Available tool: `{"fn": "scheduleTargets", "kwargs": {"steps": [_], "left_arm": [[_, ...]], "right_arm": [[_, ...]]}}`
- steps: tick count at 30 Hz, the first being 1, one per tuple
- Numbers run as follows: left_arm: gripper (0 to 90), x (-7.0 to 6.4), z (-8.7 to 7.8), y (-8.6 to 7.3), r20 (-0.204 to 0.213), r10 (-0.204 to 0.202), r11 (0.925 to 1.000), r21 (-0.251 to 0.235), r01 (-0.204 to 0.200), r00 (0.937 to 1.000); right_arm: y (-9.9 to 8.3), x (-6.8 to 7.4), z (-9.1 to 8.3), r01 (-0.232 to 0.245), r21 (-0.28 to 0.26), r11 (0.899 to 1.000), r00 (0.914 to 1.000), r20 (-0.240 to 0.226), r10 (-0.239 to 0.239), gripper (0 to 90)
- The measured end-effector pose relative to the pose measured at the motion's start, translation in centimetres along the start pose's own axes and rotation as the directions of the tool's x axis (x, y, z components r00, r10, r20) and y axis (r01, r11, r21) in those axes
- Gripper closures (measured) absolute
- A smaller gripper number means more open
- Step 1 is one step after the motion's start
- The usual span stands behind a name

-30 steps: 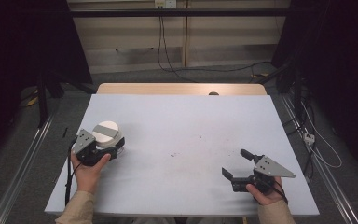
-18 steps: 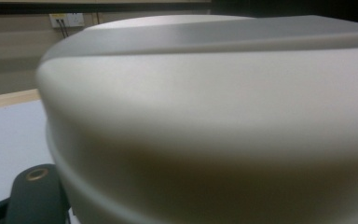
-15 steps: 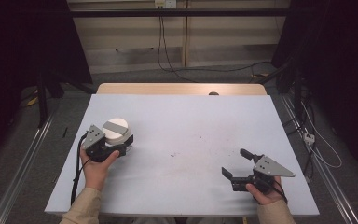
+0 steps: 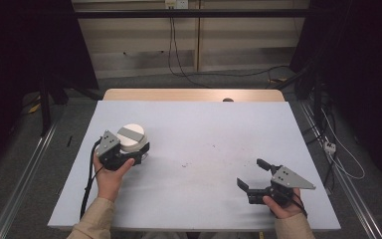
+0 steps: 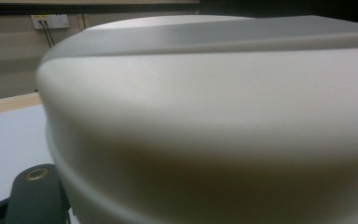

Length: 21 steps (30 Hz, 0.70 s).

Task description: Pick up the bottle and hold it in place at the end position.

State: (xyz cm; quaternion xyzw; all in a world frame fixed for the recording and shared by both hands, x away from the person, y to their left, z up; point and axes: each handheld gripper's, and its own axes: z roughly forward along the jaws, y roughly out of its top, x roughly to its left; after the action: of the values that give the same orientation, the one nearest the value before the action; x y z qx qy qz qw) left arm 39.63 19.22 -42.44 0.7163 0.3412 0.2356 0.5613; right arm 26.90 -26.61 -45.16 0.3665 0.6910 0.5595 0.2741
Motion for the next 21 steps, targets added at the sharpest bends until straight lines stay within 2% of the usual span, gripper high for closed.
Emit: {"fn": "scheduleTargets", "kwargs": {"steps": [13,21], "left_arm": [[18.3,-0.9,1.3,0.3,0.029,0.015,0.9999,0.007,-0.015,0.9995],[18.3,-1.4,2.4,0.3,0.045,0.008,0.9997,0.024,-0.009,0.9989]], "right_arm": [[-0.1,0.0,-0.2,-0.011,-0.006,1.0,0.9999,-0.004,0.011,3.8],[-0.1,0.0,-0.2,-0.021,-0.002,1.0,0.9998,-0.005,0.021,3.7]]}}
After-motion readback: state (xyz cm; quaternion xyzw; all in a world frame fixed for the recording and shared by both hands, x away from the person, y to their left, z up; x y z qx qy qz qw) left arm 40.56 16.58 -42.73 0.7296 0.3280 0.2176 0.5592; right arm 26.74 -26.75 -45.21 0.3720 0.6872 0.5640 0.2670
